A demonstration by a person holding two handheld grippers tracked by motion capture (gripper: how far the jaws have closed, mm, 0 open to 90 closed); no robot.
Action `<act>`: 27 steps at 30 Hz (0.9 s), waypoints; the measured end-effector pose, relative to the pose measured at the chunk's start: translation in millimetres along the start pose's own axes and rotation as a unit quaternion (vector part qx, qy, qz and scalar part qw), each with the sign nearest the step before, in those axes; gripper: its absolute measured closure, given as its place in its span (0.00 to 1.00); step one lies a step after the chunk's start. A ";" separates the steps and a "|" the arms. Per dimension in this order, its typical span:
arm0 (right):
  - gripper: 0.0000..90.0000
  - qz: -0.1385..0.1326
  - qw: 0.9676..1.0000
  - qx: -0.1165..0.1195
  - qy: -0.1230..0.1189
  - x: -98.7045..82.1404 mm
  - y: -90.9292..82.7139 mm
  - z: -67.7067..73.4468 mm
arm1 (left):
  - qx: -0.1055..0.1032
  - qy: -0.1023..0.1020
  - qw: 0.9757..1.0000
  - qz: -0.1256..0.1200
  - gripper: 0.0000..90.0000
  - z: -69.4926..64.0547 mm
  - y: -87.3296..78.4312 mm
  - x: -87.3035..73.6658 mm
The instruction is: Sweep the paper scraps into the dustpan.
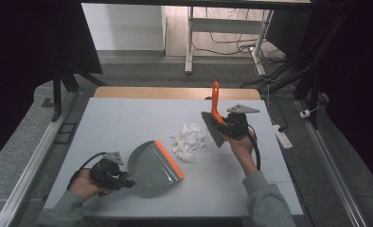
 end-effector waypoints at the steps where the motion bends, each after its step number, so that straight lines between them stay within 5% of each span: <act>1: 0.78 0.005 1.000 -0.007 0.003 3.0 7.5 -4.2 | 0.000 0.001 1.000 0.002 0.68 -0.1 0.1 -0.2; 27: 0.78 0.046 0.998 -0.034 0.016 7.4 57.1 -24.0 | 0.004 -0.001 1.000 0.009 0.68 3.1 5.0 -0.1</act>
Point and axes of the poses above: each handheld gripper's, and its own axes: y roughly forward along the jaws, x roughly out of its top, z roughly to its left, the point moved 8 cm from there along y, roughly forward along the jaws, and after that the axes turned 1 degree about z, right-handed, at the moved point
